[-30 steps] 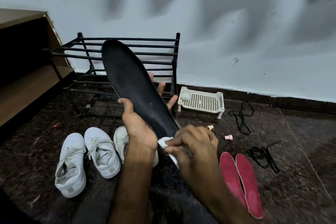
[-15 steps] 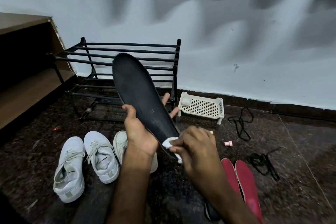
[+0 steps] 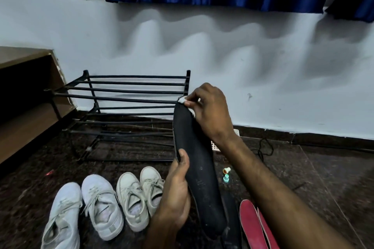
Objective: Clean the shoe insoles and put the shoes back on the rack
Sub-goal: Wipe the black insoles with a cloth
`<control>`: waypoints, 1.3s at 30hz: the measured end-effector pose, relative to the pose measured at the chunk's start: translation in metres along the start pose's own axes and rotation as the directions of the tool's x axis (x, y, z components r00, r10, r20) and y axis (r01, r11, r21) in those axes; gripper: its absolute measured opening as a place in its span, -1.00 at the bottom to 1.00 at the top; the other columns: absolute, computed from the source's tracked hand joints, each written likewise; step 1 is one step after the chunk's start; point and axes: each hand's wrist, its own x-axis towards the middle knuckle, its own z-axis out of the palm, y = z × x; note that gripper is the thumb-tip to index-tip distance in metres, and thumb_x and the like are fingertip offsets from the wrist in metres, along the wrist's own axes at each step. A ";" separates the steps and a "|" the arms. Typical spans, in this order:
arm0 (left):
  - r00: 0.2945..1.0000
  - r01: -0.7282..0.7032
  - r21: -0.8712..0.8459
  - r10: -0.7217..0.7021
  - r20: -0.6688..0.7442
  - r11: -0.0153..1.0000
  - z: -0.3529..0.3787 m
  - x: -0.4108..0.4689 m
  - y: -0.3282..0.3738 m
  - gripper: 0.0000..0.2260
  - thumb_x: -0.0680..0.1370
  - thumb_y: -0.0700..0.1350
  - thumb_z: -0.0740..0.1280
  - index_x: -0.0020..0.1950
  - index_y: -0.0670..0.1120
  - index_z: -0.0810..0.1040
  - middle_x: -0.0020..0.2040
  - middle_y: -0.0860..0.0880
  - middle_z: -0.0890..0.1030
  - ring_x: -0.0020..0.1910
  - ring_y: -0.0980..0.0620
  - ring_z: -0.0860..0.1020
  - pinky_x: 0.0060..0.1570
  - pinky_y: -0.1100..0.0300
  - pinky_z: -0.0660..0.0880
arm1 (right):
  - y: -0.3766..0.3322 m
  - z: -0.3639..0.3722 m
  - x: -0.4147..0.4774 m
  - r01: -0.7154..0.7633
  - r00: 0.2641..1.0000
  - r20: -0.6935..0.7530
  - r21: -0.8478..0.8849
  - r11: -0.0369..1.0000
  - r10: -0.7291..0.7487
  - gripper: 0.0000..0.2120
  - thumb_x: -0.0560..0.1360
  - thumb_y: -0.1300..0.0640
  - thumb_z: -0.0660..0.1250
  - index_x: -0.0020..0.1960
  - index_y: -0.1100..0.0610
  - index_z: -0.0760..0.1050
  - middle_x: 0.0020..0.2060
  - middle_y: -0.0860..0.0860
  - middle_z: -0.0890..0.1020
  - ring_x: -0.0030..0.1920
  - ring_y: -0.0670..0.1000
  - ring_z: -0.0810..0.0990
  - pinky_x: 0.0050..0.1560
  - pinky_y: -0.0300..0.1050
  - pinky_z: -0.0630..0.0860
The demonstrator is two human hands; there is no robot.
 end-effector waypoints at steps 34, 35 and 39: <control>0.970 -0.235 -0.469 0.240 -0.051 0.852 -0.033 0.015 0.074 -0.48 0.64 0.22 -0.05 0.39 -0.06 0.41 0.27 -0.03 0.58 0.28 -0.13 0.53 0.24 -0.37 0.36 | -0.032 -0.036 -0.168 -0.192 0.962 0.221 0.142 0.971 0.158 -0.91 0.48 0.22 0.41 -0.15 0.08 0.52 -0.17 -0.12 0.49 -0.13 -0.12 0.48 0.00 -0.06 0.51; 0.966 -0.245 -0.438 0.258 -0.030 0.865 -0.034 0.015 0.073 -0.47 0.64 0.22 -0.07 0.42 -0.06 0.39 0.30 0.01 0.56 0.29 -0.12 0.52 0.26 -0.34 0.36 | -0.031 -0.041 -0.168 -0.278 0.956 0.154 0.191 0.941 0.251 -0.91 0.47 0.21 0.42 -0.16 0.08 0.55 -0.18 -0.13 0.53 -0.13 -0.15 0.51 -0.09 -0.12 0.52; 0.964 -0.252 -0.344 0.266 -0.009 0.904 -0.036 0.013 0.069 -0.42 0.63 0.25 -0.12 0.48 -0.05 0.32 0.38 0.04 0.48 0.30 -0.11 0.51 0.28 -0.27 0.35 | -0.044 -0.050 -0.141 -0.400 0.903 0.008 0.379 0.834 0.429 -0.95 0.47 0.17 0.42 -0.11 0.06 0.57 -0.15 -0.08 0.58 -0.10 -0.14 0.56 -0.10 -0.27 0.52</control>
